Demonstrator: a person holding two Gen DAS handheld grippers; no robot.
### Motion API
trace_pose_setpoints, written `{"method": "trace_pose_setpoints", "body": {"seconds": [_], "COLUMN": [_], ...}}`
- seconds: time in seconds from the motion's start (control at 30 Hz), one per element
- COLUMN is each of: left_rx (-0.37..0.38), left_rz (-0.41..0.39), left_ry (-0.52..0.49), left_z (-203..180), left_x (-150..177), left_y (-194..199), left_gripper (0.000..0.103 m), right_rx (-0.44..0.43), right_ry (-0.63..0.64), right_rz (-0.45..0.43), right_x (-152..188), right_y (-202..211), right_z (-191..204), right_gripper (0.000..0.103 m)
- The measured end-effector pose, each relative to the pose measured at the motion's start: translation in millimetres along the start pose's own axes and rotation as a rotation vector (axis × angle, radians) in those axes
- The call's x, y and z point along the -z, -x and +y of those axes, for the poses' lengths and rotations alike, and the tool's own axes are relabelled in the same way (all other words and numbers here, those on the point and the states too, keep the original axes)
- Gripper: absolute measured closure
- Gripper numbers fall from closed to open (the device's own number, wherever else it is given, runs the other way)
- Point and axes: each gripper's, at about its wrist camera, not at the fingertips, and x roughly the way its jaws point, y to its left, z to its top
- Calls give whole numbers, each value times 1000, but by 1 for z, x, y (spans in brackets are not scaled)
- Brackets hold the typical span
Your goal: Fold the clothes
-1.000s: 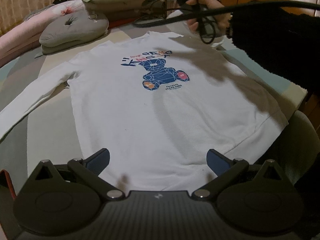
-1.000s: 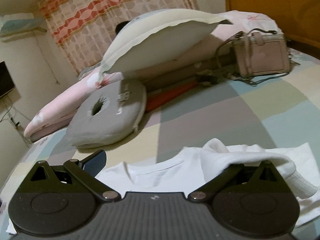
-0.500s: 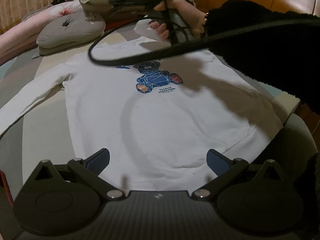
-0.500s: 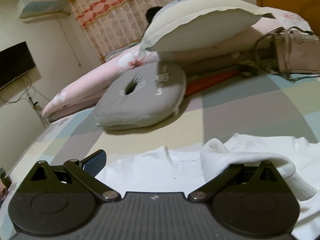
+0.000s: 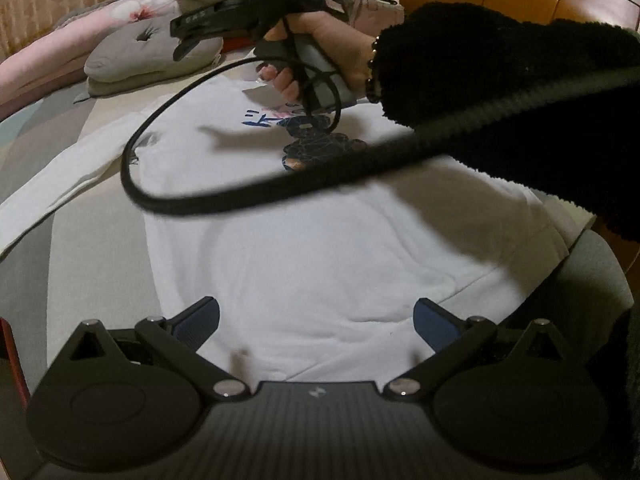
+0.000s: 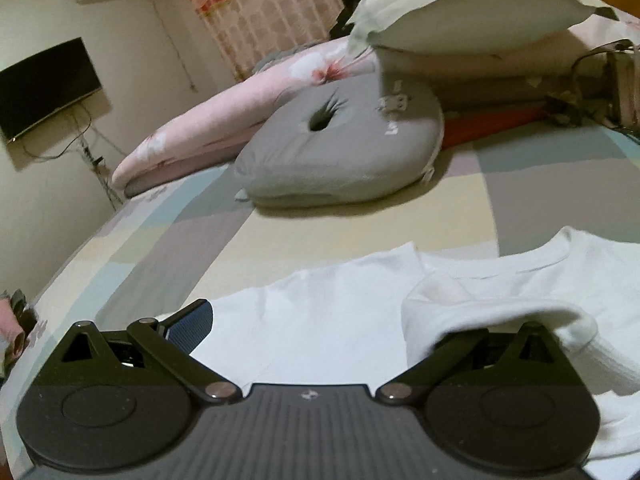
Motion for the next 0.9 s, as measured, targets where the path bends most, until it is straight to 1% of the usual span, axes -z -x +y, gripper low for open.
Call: {"method": "trace_pose_setpoints", "body": {"seconds": [0.2, 0.27, 0.37, 0.5, 0.6, 0.7, 0.9], "left_rx": [-1, 1, 3, 2, 5, 8, 18], "left_rz": [0, 1, 4, 3, 0, -1, -1], "left_ry": [16, 21, 20, 21, 22, 25, 27], "left_z": [-3, -4, -5, -2, -1, 0, 3], "left_x": [2, 4, 3, 2, 3, 4, 5], "left_y": [-2, -2, -3, -6, -6, -8, -13], "left_gripper": [1, 1, 1, 1, 1, 1, 1], "right_rx": [3, 1, -26, -50, -71, -87, -49], "right_ry": [19, 19, -7, -51, -107, -197, -357], "right_rz": [4, 31, 91, 128, 139, 140, 57], "right_x": [-3, 0, 9, 18, 21, 25, 28], "right_y": [-9, -13, -20, -17, -7, 6, 25], "right_z": [8, 5, -5, -18, -29, -48, -92], "right_gripper": [0, 0, 0, 0, 0, 0, 0]}}
